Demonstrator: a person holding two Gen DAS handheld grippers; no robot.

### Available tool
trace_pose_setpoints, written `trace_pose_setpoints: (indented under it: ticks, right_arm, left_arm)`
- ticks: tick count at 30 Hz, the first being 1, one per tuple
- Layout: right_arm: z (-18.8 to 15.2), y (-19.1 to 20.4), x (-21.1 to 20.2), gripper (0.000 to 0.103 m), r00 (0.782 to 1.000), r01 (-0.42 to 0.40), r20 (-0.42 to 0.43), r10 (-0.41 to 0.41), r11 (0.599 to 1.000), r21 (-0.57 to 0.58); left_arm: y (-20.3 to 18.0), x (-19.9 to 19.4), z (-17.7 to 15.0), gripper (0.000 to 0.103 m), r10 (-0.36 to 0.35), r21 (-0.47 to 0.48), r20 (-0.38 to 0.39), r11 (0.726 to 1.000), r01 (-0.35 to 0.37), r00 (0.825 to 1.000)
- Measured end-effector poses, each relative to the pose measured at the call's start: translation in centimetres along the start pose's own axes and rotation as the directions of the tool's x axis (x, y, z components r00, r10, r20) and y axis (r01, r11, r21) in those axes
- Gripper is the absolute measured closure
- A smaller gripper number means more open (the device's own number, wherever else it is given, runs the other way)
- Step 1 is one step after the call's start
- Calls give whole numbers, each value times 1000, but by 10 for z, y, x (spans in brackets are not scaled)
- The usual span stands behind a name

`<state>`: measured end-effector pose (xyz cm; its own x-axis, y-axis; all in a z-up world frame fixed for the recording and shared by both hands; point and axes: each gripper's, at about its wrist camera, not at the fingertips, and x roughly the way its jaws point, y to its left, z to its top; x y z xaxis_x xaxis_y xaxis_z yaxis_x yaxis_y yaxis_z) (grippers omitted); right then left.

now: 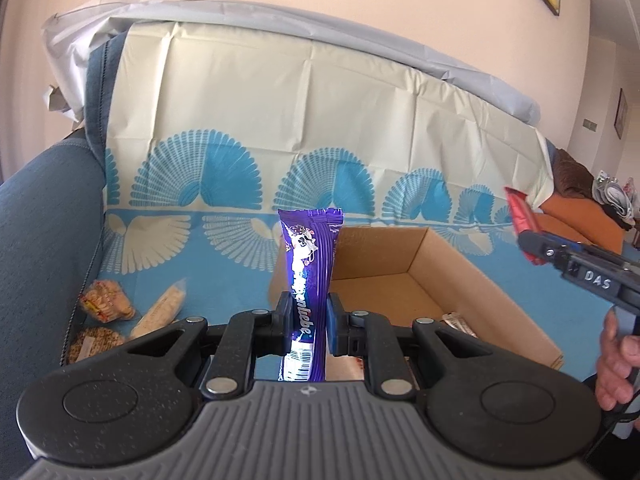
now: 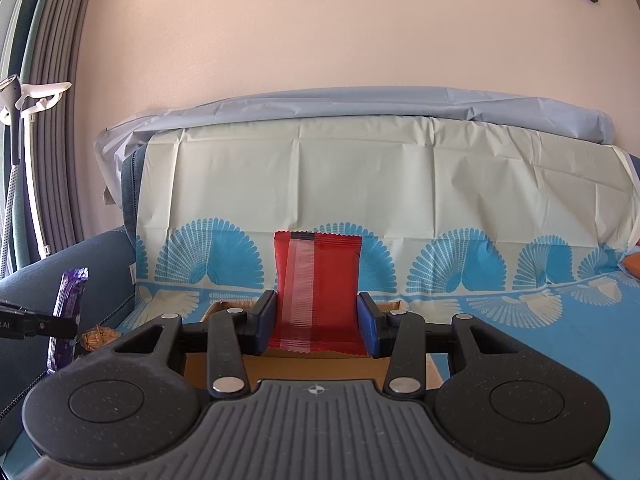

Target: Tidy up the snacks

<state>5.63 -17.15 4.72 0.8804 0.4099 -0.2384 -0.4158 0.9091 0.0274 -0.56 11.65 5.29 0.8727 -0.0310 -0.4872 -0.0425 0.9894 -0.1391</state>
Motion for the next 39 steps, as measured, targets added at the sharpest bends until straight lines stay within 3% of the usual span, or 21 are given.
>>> trace_pose_setpoints:
  ticks: [5,16,18,19,20,21,22,31,34,39]
  right_arm:
    - [0,4,4,58,1000,0,-4,0,1000,-11]
    - [0,-4,4,58,999,41,-13,-41,999,5]
    - [-1,-5,5,55,998,53,-18,-53,999,10]
    - [0,-5,5,51,998,65,-18,-64,998,17]
    - [0,-7,6,43,997,74,-20,-73,997,27]
    - [0,-8,6,41,997,78,-21,-77,996,39]
    - [0,-10,6,39,997,82,-21,-81,995,51]
    - [-1,0,12,39,996,88,-36,-86,995,52]
    - [-2,8,13,39,996,86,-40,-84,996,40]
    - [-2,24,13,40,996,72,-54,-70,997,30]
  left_arm:
    - [-27,6,6,85,-9,70,30,998,7,1000]
    - [-102,41,31,85,-156,112,59,983,148,986]
    - [-106,45,36,84,-172,101,62,981,165,983]
    - [-108,47,37,78,-176,97,62,981,170,982]
    - [-107,47,38,71,-188,92,62,979,182,980]
    - [-106,47,39,57,-200,90,69,977,193,977]
    - [-106,46,38,52,-209,93,78,975,202,975]
    - [-68,50,33,55,-193,52,97,981,188,976]
    - [-48,58,45,63,-170,46,115,985,166,979]
    - [-4,84,83,63,-93,-32,108,995,97,990]
